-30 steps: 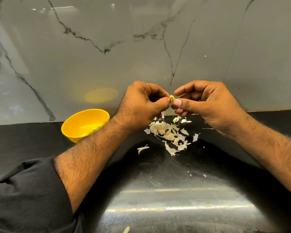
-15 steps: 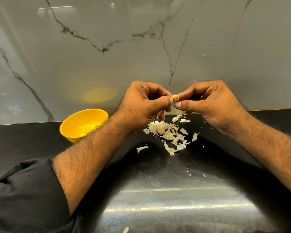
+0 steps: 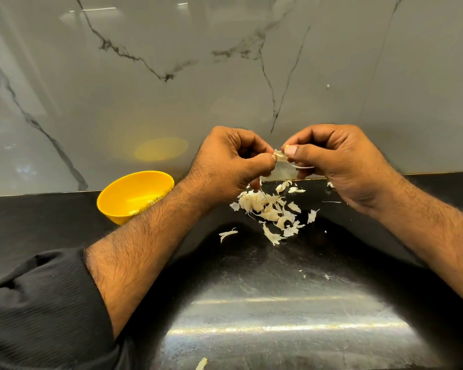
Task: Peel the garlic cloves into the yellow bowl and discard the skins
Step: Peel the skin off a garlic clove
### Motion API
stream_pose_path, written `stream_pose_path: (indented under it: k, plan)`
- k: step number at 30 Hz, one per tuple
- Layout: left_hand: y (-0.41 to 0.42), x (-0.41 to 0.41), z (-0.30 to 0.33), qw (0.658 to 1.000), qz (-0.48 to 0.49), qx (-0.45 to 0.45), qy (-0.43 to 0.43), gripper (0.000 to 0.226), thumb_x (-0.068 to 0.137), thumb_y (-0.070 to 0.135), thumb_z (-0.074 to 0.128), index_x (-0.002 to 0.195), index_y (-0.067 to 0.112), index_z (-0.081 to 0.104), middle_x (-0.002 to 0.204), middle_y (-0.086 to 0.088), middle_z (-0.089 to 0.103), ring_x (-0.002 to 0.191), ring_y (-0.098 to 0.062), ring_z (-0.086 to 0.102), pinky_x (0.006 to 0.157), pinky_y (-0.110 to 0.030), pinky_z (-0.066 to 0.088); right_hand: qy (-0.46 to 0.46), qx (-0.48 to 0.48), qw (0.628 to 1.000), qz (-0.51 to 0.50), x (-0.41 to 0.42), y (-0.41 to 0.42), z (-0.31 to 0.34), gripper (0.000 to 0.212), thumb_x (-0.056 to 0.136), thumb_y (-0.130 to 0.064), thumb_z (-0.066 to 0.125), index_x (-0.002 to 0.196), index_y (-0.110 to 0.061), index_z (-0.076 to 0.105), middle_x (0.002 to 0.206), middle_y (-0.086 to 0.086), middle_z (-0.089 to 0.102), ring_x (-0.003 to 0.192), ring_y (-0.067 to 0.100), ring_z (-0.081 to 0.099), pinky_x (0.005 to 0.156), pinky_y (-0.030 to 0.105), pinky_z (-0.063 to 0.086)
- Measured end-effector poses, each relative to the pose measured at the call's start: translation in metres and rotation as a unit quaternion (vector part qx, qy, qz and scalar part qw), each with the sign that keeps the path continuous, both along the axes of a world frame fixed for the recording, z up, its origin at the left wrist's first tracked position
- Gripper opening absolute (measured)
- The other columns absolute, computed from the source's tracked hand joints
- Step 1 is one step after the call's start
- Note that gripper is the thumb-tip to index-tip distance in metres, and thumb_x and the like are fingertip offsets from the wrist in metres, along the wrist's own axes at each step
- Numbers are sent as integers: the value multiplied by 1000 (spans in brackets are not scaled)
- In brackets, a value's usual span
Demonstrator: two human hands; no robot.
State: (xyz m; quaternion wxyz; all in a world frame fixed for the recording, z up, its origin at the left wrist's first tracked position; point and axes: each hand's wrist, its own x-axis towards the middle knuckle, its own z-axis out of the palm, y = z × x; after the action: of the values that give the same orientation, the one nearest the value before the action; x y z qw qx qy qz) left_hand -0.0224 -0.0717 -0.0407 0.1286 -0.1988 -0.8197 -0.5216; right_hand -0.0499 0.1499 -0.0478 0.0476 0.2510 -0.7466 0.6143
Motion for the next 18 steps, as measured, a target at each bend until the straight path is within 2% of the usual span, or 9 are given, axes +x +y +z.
stream_pose_path:
  k: [3,6,11,14,16,18]
  plan:
    - [-1,0,1,1000,2,1,4,4,96,5,74,93,3,77,74,-8,77,53,-14,66,53,-16,51,-74,-74,994,18,-2,3,3,19,92,-16,73,105,-3,77,95,14,75,85,24,63,73,37,57]
    - [-3,-2,1,1000,-1,-7,3,4,97,7,75,96,4,77,78,-9,78,54,-14,67,54,-17,52,-121,-107,986,39,-3,7,6,22,95,-13,69,112,-1,74,104,17,77,86,22,67,74,34,56]
    - [-5,-4,-1,999,3,-48,7,6,96,11,77,99,6,79,80,-6,79,57,-11,69,58,-22,56,-146,-113,981,55,-4,11,7,25,89,-12,73,112,-2,74,101,15,76,82,18,69,76,32,57]
    - [-7,-5,-1,997,5,-71,13,6,95,14,79,98,10,81,80,-4,79,61,-16,72,62,-29,62,-151,-107,981,60,-5,11,5,32,83,-11,74,114,-6,75,95,11,75,83,19,69,78,33,58]
    - [-9,-5,-1,997,1,-77,14,5,95,15,80,97,11,81,79,-3,78,63,-22,74,63,-32,64,-157,-102,980,66,-5,11,5,32,86,-10,71,117,-7,76,94,11,74,84,20,67,77,32,59]
    - [-8,-5,-1,997,-5,-76,11,4,94,15,81,96,11,81,79,-3,78,65,-20,74,62,-30,63,-160,-89,981,67,-5,11,4,27,93,-8,66,118,-7,76,94,11,72,83,19,66,74,30,58]
